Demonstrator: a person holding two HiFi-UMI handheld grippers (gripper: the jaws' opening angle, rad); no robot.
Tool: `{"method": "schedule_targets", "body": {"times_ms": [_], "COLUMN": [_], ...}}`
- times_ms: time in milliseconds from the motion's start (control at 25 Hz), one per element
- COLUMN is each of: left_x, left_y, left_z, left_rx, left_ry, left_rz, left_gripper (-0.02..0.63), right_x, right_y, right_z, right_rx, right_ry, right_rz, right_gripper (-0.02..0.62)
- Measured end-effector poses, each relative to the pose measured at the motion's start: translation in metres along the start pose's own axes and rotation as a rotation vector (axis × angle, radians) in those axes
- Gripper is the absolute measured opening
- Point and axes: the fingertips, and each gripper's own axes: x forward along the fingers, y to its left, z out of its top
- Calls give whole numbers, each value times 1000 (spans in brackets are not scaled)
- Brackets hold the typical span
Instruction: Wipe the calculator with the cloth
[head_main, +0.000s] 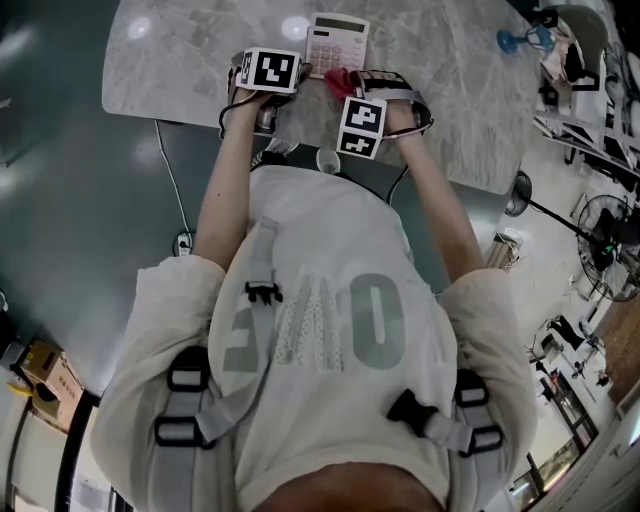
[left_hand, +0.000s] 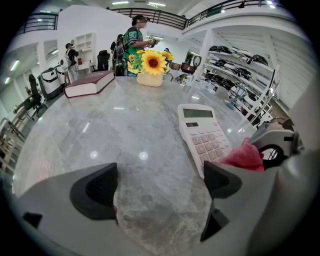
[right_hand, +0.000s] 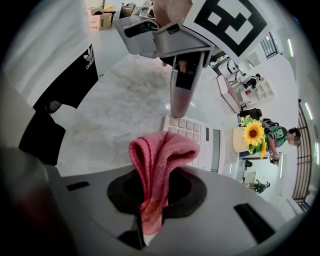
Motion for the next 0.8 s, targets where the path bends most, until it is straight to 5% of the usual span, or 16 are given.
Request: {"method": "schedule_targets", "body": {"times_ms": [200,560,800], "left_x": [1,-12,-12], "left_y": [1,8,6], "left_z": [-2,3,3], "left_rx": [5,-99,-104], "left_ry": [-38,-50,-56], "left_rz": [-4,-84,-96], "left_gripper": [522,520,520], "right_x": [0,-15,5], "right_y": [-8,-111,-140], "right_z": [-1,-4,4], "right_rx": [15,69,66], "right_ry": [-13,-9,15], "right_rz": [-10,-167,-162], "right_gripper": [58,58,58]}}
